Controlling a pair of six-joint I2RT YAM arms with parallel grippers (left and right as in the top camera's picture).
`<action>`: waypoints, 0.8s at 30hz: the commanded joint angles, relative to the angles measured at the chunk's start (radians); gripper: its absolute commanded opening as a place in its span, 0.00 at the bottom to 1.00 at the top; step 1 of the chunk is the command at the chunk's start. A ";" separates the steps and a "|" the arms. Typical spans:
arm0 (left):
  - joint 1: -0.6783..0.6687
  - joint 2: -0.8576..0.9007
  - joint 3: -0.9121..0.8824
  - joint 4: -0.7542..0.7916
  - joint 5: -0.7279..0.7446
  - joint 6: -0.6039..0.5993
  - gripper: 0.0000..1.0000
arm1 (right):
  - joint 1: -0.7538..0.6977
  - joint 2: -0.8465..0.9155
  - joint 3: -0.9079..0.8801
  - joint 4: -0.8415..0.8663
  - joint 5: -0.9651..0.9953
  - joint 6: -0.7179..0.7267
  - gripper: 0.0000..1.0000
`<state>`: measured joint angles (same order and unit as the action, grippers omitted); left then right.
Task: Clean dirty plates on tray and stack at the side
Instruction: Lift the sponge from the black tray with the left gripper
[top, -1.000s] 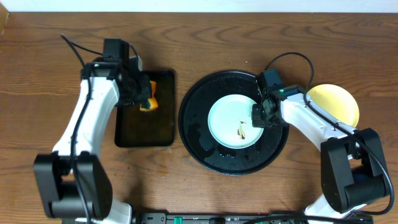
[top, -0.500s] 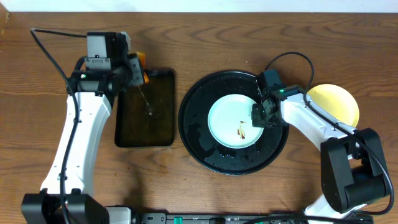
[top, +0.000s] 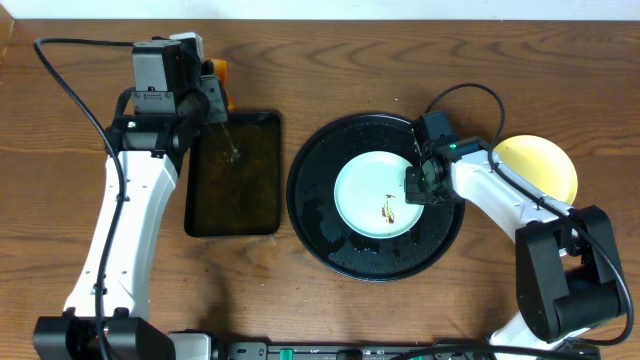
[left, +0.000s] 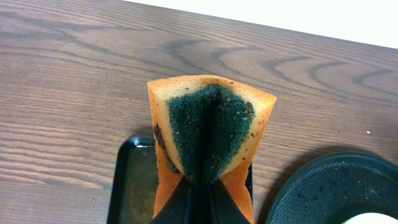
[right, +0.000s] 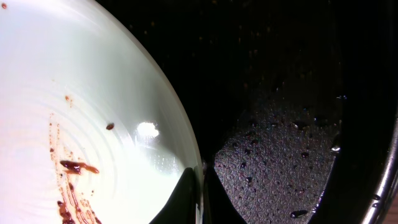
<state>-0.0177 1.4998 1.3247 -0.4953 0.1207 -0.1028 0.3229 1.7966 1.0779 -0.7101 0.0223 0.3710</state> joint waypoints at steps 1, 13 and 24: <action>-0.002 -0.032 0.024 0.004 -0.029 0.017 0.07 | 0.001 -0.003 -0.008 0.002 0.034 -0.013 0.01; -0.002 0.170 0.005 -0.353 -0.001 -0.086 0.08 | 0.001 -0.003 -0.008 0.003 0.034 -0.013 0.01; -0.002 0.271 0.005 -0.402 0.118 -0.086 0.07 | 0.001 -0.003 -0.008 0.001 0.034 -0.013 0.01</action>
<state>-0.0177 1.7882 1.3231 -0.8787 0.1967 -0.1833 0.3229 1.7966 1.0775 -0.7071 0.0231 0.3710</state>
